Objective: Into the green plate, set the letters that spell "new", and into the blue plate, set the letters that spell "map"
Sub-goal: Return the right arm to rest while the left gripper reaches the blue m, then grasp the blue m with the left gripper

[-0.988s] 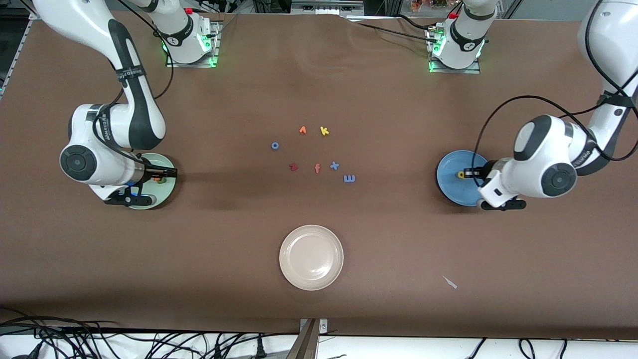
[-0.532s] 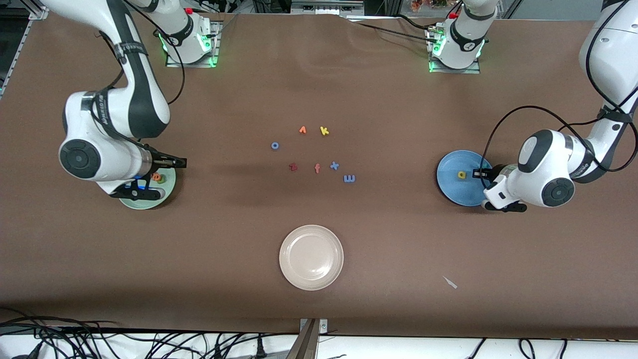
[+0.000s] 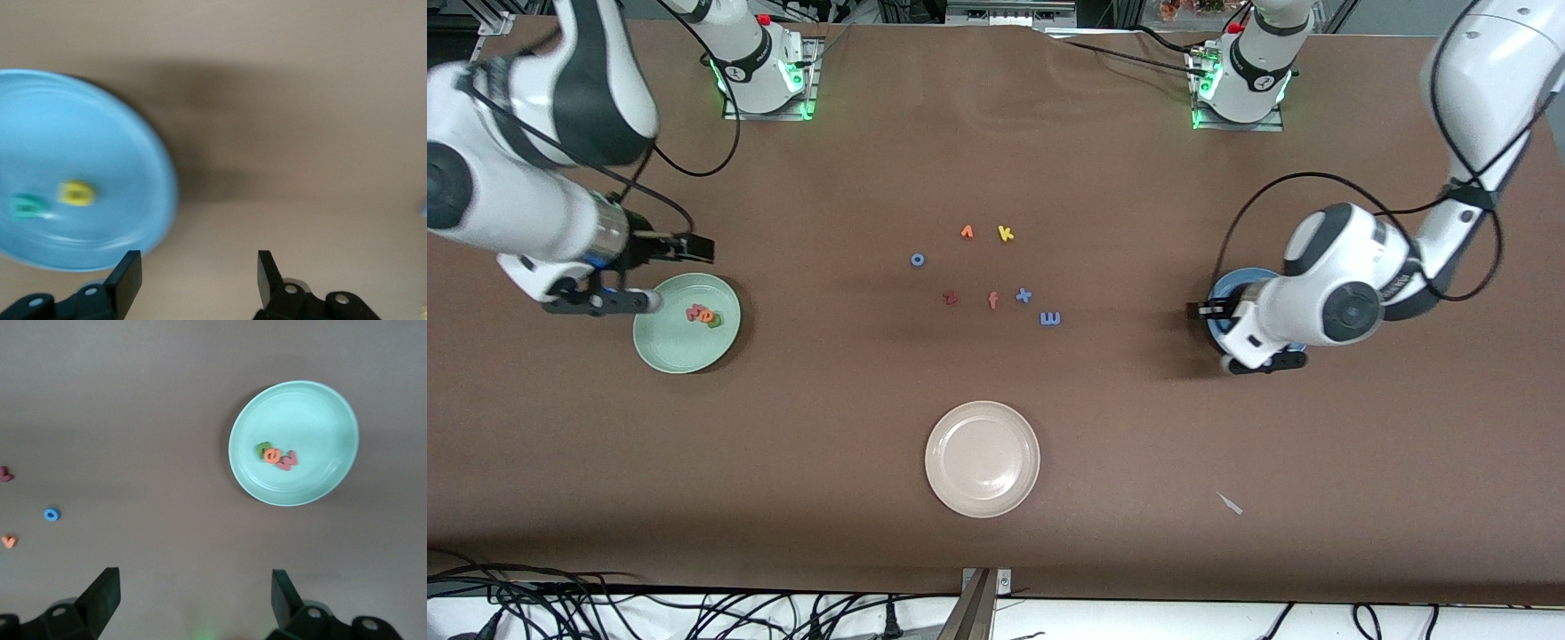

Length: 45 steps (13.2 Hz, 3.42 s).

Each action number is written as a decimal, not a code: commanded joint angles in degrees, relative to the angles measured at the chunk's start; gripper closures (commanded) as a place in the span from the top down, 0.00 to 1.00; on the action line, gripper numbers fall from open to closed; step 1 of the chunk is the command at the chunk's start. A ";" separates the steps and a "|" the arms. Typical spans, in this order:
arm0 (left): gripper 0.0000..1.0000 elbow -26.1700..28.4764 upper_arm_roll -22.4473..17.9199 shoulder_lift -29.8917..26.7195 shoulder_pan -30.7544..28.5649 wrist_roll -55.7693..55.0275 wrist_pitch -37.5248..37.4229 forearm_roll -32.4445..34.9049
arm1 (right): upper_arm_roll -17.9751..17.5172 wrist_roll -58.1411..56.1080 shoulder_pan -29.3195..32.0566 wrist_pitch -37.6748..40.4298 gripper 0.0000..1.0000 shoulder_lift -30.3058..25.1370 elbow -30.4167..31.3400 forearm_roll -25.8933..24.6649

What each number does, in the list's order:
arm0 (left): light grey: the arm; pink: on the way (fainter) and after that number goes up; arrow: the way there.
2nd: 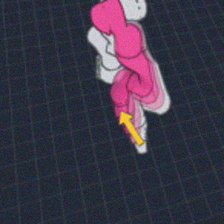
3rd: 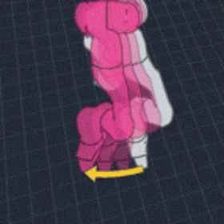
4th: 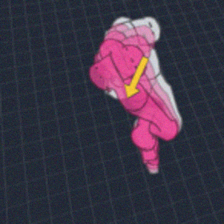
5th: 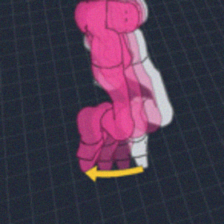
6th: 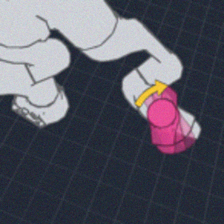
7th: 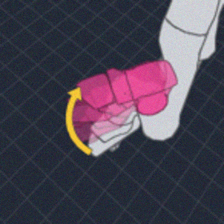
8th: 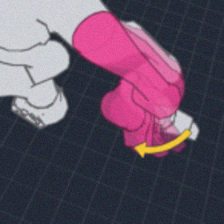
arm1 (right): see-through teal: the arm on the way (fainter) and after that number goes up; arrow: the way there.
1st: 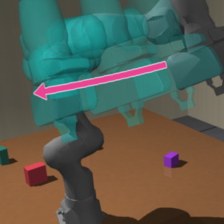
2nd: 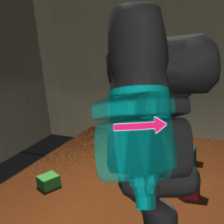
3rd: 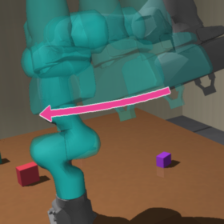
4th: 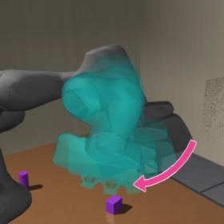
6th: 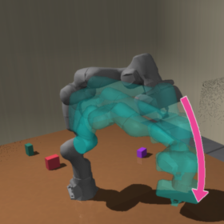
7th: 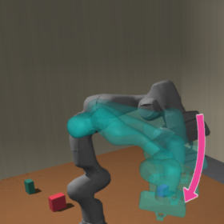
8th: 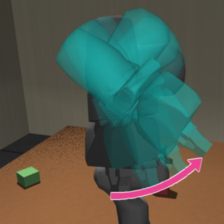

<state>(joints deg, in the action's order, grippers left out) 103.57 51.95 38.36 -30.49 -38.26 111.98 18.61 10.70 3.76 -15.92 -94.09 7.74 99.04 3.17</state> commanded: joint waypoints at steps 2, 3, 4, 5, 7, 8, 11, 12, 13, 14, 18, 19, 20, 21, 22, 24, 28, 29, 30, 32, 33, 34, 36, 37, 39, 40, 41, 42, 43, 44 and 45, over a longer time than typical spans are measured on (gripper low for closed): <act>0.80 0.23 -1.58 0.92 10.51 -13.05 11.73 -0.68 | -12.52 -2.09 14.05 7.40 1.00 -5.80 -1.82 -2.54; 0.85 0.31 -3.41 1.36 13.67 -14.11 14.82 -0.59 | -12.89 -2.00 13.98 8.73 1.00 -5.81 -3.75 -3.25; 0.93 0.31 -5.87 1.45 17.62 -14.38 16.68 -0.59 | -12.89 -1.48 13.98 9.44 1.00 -5.81 -5.51 -3.17; 0.99 0.23 -9.46 1.46 22.10 -15.34 17.56 -0.50 | -12.54 -1.47 13.98 9.80 1.00 -5.81 -7.53 -3.08; 0.99 0.14 -16.93 1.98 31.24 -16.40 21.42 -0.68 | -10.62 -1.56 13.46 10.77 1.00 -5.28 -10.79 -3.26; 0.99 -0.04 -20.10 2.68 34.94 -17.28 23.53 -0.85 | -8.95 -1.74 12.67 10.60 1.00 -4.84 -10.97 -2.91; 0.99 -1.18 -22.06 3.56 37.61 -17.90 24.43 -0.77 | -7.18 -1.82 11.61 10.51 1.00 -4.58 -10.98 -3.08; 0.99 -1.79 -22.06 3.65 37.96 -17.90 24.52 -0.77 | -7.18 -1.83 11.61 10.24 1.00 -4.66 -10.98 -3.08; 0.99 -3.19 -22.06 4.35 38.75 -17.90 24.43 -1.03 | -7.18 -1.74 11.61 10.24 1.00 -4.66 -10.98 -3.17; 0.99 -4.07 -22.06 5.05 39.02 -17.99 24.43 -1.12 | -6.92 -1.56 11.61 9.98 1.00 -4.58 -10.98 -3.08; 0.96 -5.22 -22.24 6.46 40.60 -18.69 24.43 -0.68 | -6.83 -1.47 12.05 6.56 1.00 -4.05 -10.19 -2.64; 0.93 -5.31 -22.41 6.73 41.04 -18.69 24.43 -0.76 | -6.83 -1.47 12.05 6.20 1.00 -3.96 -10.18 -2.73; 0.93 -6.01 -22.76 6.99 41.30 -18.69 24.43 -0.68 | -6.83 -1.39 12.05 6.11 1.00 -3.96 -10.18 -2.91; 0.93 -6.45 -23.20 7.43 41.91 -18.60 24.43 -0.50 | -6.83 -1.30 11.96 6.11 1.00 -3.96 -10.18 -3.00; 0.92 -6.89 -24.34 7.69 42.62 -18.60 24.43 -0.41 | -6.83 -1.04 11.96 6.11 1.00 -3.87 -10.18 -3.00; 0.89 -7.24 -25.75 7.87 44.29 -18.60 24.43 -0.41 | -6.83 -0.86 11.96 6.20 1.00 -3.96 -10.18 -3.00; 0.75 -7.24 -25.75 8.05 44.29 -18.51 24.43 -0.41 | -6.83 -0.86 12.05 6.20 1.00 -3.87 -10.18 -2.91; 0.71 -7.24 -25.75 8.05 44.29 -18.51 24.43 -0.41 | -6.83 -0.86 12.05 6.20 1.00 -3.87 -10.18 -2.91; 0.68 -7.24 -25.75 8.05 44.29 -18.51 24.43 -0.33 | -6.83 -0.86 12.05 6.20 1.00 -3.87 -10.18 -2.91; 0.61 -7.24 -25.84 8.05 44.64 -18.51 24.43 -0.33 | -6.83 -0.86 12.05 6.20 1.00 -3.87 -10.18 -2.91; 0.55 -7.24 -25.93 8.13 44.64 -18.51 24.43 -0.33 | -6.83 -0.86 12.05 6.29 1.00 -3.96 -10.18 -2.91; 0.52 -7.24 -26.19 8.13 44.73 -18.51 24.43 -0.33 | -6.83 -0.86 12.05 6.29 1.00 -3.87 -10.18 -2.91; 0.49 -7.24 -26.11 8.13 44.73 -18.43 24.43 -0.33 | -6.83 -0.86 12.05 6.20 1.00 -3.87 -10.18 -2.91; 0.44 -7.24 -26.11 8.13 44.73 -18.43 24.43 -0.33 | -6.83 -0.86 12.05 6.20 1.00 -3.87 -10.18 -2.91; 0.39 -7.24 -26.19 8.05 44.73 -18.43 24.34 -0.33 | -6.83 -0.86 12.05 6.20 1.00 -3.87 -10.18 -2.82; 0.38 -7.24 -26.19 8.05 44.64 -18.43 24.25 -0.33 | -6.83 -0.86 12.05 6.20 1.00 -3.87 -10.18 -2.82; 0.37 -7.16 -26.11 7.61 44.38 -18.25 23.73 -0.33 | -6.83 -0.86 12.05 6.20 1.00 -3.87 -10.18 -2.82; 0.35 -7.24 -26.11 7.35 44.03 -18.16 23.64 -0.33 | -6.83 -0.86 12.05 6.20 1.00 -3.87 -10.18 -2.82; 0.35 -7.16 -26.02 6.39 43.68 -17.99 23.12 -0.33 | -6.83 -0.86 12.05 6.20 1.00 -3.87 -10.18 -2.82; 0.35 -7.24 -25.84 5.16 42.89 -17.73 20.67 -0.33 | -6.83 -0.86 12.05 6.20 1.00 -3.87 -10.18 -2.73; 0.35 -7.33 -25.58 4.02 42.02 -17.20 18.47 -0.33 | -6.83 -0.86 12.05 6.29 1.00 -3.87 -10.18 -2.82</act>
<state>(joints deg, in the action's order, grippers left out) 96.40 26.46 45.04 12.65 -56.82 134.57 18.55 3.57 2.30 -3.50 -88.22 3.46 90.03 0.75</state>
